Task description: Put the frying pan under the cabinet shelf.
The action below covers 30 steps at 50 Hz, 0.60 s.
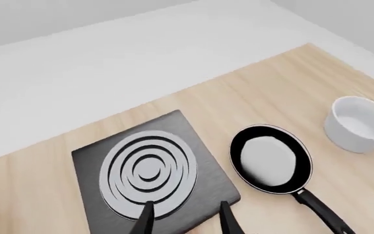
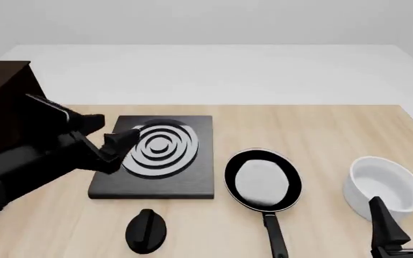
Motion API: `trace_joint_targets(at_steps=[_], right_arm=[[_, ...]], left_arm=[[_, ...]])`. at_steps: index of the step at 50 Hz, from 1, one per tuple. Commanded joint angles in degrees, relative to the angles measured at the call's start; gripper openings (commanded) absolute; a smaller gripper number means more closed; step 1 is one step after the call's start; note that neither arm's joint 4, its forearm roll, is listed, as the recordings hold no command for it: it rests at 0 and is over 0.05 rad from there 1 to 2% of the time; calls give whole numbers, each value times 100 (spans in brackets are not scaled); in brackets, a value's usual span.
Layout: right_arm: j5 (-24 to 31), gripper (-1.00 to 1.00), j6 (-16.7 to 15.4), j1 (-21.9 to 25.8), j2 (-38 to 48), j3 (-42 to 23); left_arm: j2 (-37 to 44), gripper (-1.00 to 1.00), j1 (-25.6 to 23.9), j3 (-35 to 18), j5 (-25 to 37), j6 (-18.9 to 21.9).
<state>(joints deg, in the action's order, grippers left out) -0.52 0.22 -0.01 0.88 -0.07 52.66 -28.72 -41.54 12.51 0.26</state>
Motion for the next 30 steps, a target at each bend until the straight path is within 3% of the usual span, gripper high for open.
trace_joint_targets(at_steps=[1,5,6,10,11,14,15,16,19,20,22,23,28,30], right_arm=[[23,100,0,0,-24,1],[44,100,1,0,-44,-1],[27,100,0,0,-29,1],[30,100,1,0,-31,1],[29,100,1,0,-31,1],[19,100,3,0,-21,1],[19,100,3,0,-21,1],[26,100,0,1,-28,0],[3,100,4,0,-6,3],[11,100,2,1,-12,1],[-5,100,1,0,3,3],[-5,100,3,0,3,3],[2,100,3,0,-4,3],[-5,100,3,0,3,4]], left_arm=[[1009,100,-728,-1095,556,-137],[1325,100,-787,-1516,755,-9],[1472,100,-954,-1696,891,-352],[1701,100,-1178,-2085,1122,-491],[1726,100,-1128,-2134,1116,-350],[2159,100,-1086,-2427,1233,-566],[2161,100,-1086,-2431,1235,-566],[2170,100,-1468,-2483,1223,-875],[2252,100,-1523,-2552,1252,-866],[2332,100,-1719,-2602,1238,-1118],[2461,100,-1634,-2648,1218,-1002],[2604,100,-1822,-2631,1212,-1300],[2782,100,-2057,-2644,1131,-1645],[2828,100,-2037,-2660,1112,-1514]])
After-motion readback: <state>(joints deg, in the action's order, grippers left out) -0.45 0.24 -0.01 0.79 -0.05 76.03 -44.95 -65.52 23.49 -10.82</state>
